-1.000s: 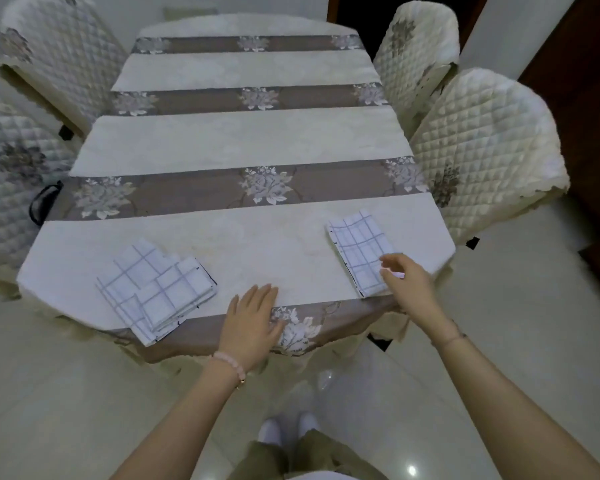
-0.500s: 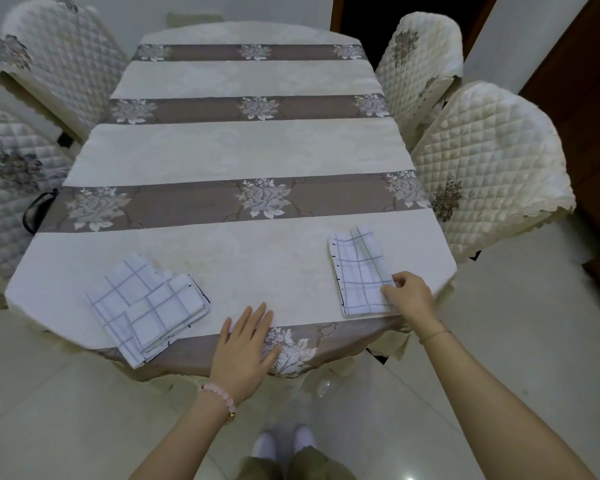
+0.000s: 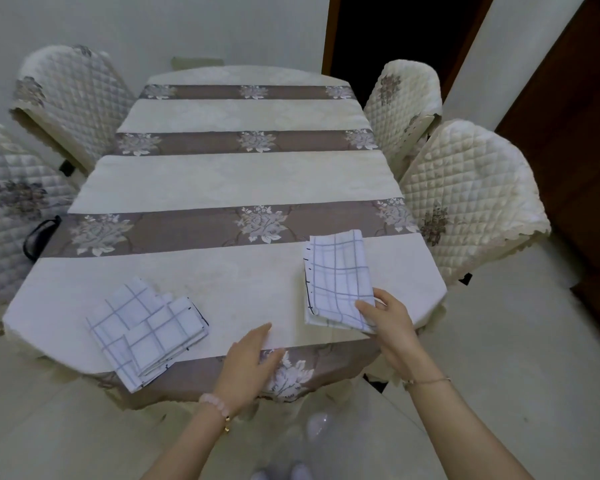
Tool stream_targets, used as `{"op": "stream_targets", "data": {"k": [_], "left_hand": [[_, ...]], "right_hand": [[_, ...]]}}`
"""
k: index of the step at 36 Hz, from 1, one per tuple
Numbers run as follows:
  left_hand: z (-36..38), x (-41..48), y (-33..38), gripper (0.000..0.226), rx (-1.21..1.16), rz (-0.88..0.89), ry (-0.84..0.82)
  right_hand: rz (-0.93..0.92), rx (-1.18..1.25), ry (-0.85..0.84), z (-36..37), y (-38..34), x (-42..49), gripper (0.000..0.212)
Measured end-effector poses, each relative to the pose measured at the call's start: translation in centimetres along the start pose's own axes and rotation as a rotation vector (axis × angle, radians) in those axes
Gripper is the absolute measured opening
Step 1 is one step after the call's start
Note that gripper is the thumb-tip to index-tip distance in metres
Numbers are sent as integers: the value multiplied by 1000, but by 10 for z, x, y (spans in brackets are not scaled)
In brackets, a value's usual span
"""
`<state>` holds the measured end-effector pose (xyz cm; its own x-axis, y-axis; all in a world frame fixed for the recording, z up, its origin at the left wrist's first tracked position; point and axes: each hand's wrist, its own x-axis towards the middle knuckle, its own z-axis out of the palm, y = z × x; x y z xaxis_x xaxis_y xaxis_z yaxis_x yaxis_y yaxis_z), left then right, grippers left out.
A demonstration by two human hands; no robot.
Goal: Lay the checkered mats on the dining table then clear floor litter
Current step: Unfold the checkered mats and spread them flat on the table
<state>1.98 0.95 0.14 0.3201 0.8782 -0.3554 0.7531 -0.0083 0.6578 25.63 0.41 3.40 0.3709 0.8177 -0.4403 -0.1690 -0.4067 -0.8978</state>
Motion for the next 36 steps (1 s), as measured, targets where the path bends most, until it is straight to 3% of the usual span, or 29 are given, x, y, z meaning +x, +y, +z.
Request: {"op": "stream_targets", "data": {"k": [2, 6, 10, 12, 16, 20, 23, 28, 36], "left_hand": [[-9, -7, 21, 58, -340, -14, 22], [-19, -20, 56, 60, -810, -84, -124], [-16, -26, 75, 12, -1115, -168, -79], [-14, -27, 75, 9, -1136, -205, 7], [-13, -29, 66, 28, -1119, -238, 112], [-17, -37, 64, 23, -1103, -177, 170], [-19, -39, 60, 20, -1113, -153, 199], [-25, -49, 63, 16, -1139, -46, 112], [-27, -52, 60, 31, -1250, -58, -8]], "right_hand": [[-11, 38, -7, 5, -1, -7, 24], [-41, 60, 0, 16, 1, -19, 26], [-53, 36, 5, 27, 6, -31, 27], [-50, 26, 1, 30, 7, -37, 28], [-76, -28, 24, 36, 9, -50, 42], [-299, -344, 134, 42, 17, -63, 56], [-452, -460, -12, 50, 17, -76, 42], [-471, -451, -194, 65, 14, -88, 34], [-422, -307, -170, 65, 16, -91, 22]]}}
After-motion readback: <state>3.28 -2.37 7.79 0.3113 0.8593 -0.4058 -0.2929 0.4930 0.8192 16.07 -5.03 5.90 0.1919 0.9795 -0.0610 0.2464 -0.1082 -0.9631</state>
